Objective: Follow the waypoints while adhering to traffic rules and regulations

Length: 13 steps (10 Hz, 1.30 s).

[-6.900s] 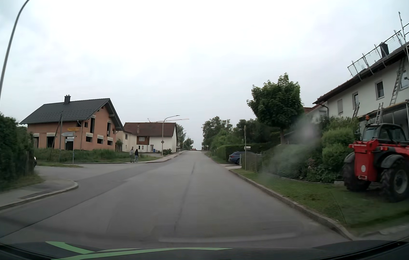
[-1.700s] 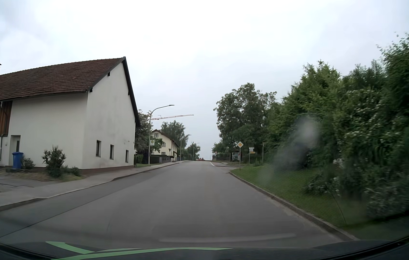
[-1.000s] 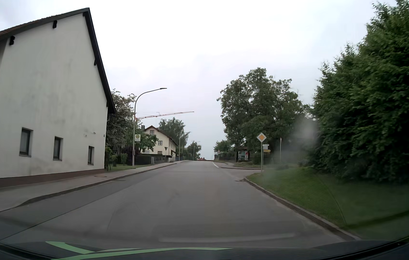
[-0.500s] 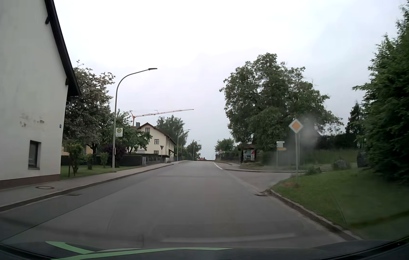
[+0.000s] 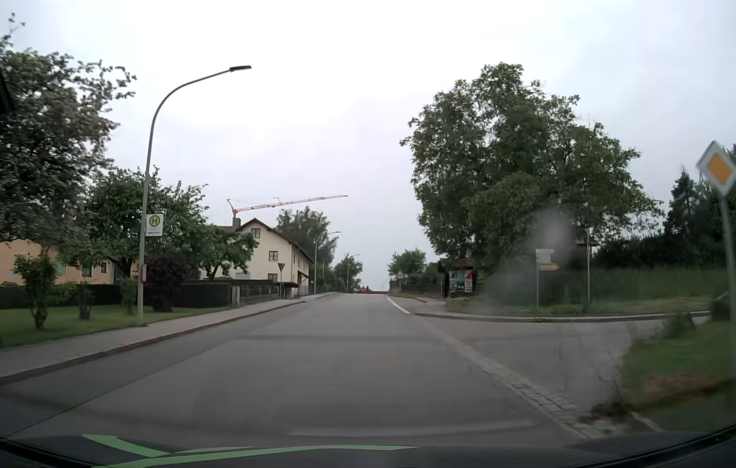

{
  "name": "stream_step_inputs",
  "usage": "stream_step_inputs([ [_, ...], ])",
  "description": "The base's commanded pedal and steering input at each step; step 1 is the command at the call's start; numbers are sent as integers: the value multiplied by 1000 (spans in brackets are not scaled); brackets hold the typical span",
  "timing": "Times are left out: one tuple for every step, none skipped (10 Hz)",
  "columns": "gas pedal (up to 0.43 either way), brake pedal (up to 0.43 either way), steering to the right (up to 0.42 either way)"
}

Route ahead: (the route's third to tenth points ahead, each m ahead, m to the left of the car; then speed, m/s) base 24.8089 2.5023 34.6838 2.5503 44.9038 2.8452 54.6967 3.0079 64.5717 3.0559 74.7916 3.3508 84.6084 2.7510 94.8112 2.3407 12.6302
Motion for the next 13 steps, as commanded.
stream_step_inputs([
  [157, 0, -1],
  [157, 0, -2],
  [157, 0, -1],
  [157, 0, -2],
  [157, 0, -2],
  [157, 0, -2],
  [157, 0, -2],
  [157, 0, -2],
  [157, 0, -2],
  [157, 0, -2],
  [157, 0, -1],
  [157, 0, -2],
  [157, 0, -1],
])
